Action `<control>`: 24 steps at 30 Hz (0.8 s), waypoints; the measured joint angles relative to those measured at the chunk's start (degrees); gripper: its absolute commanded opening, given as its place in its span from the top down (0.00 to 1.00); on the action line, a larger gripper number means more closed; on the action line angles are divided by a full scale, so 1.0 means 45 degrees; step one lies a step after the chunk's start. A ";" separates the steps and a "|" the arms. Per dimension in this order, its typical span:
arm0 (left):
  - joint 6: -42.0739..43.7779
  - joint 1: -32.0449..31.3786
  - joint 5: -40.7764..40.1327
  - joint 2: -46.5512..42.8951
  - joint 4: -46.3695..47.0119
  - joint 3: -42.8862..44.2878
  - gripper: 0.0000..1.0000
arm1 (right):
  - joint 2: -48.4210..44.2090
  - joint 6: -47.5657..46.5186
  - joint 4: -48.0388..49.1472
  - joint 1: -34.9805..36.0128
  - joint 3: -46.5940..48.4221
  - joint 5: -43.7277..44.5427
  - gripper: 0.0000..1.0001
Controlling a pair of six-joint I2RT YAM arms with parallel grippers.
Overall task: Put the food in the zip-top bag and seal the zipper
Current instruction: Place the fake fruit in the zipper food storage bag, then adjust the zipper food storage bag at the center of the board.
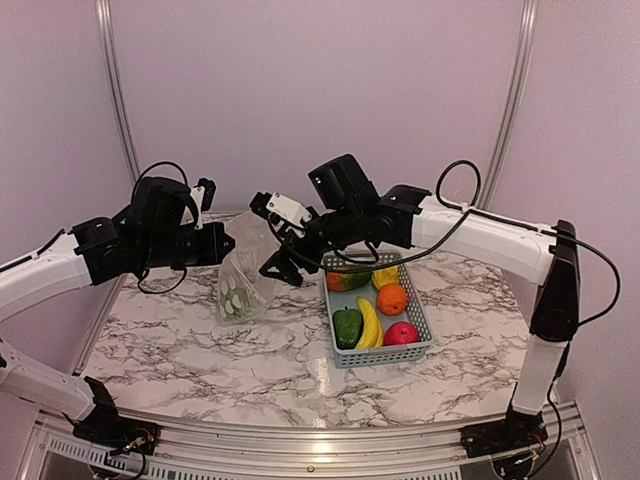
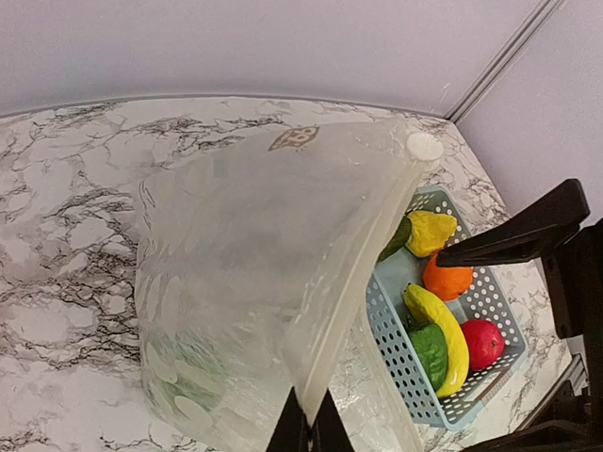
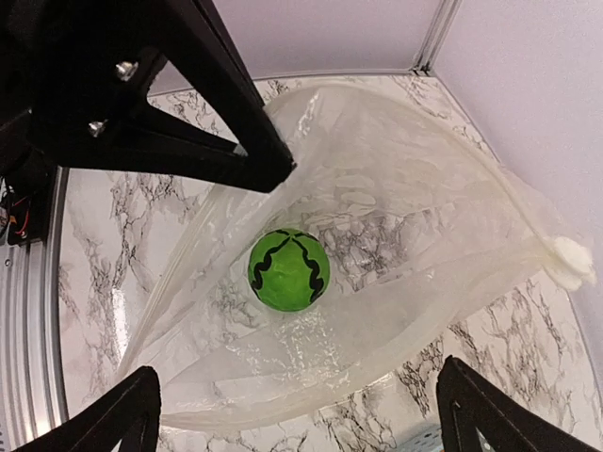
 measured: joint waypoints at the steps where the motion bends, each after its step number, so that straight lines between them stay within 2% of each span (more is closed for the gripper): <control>1: 0.0034 0.0000 -0.0058 0.0000 0.0000 -0.0039 1.00 | -0.0461 0.0010 0.0053 -0.0058 -0.0408 -0.0058 0.01; 2: 0.0049 0.0000 -0.0112 0.0005 0.0005 -0.0063 1.00 | -0.0845 0.0019 0.0083 -0.0155 -0.0699 -0.0151 0.03; 7: 0.0219 0.0000 -0.0301 0.0049 0.0019 -0.0112 1.00 | -0.1336 0.0248 0.0306 -0.1044 -0.1015 -0.0612 0.25; 10: 0.0277 0.0000 -0.0316 0.0160 0.0068 -0.0112 1.00 | -0.1287 0.0389 0.0573 -0.1452 -0.1530 -0.0753 0.33; 14: 0.0306 0.0000 -0.0306 0.0345 0.0185 -0.0112 1.00 | -0.0413 0.0670 0.0544 -0.1545 -0.1292 -0.1010 0.40; 17: 0.0311 0.0000 -0.0282 0.0413 0.0306 -0.0112 1.00 | 0.0801 0.1001 0.0282 -0.1549 -0.0194 -0.1515 0.46; 19: 0.0311 0.0000 -0.0262 0.0423 0.0316 -0.0112 1.00 | 0.1598 0.1234 0.0219 -0.1564 0.0583 -0.1870 0.58; 22: 0.0311 0.0000 -0.0233 0.0437 0.0335 -0.0112 1.00 | 0.2565 0.1676 0.0005 -0.1598 0.1467 -0.2385 0.93; 23: 0.0311 0.0000 -0.0238 0.0442 0.0350 -0.0112 1.00 | 0.2803 0.1821 -0.0136 -0.1608 0.1690 -0.2594 1.00; 24: 0.0311 0.0000 -0.0238 0.0442 0.0359 -0.0112 1.00 | 0.2948 0.1933 -0.0219 -0.1617 0.1836 -0.2730 1.00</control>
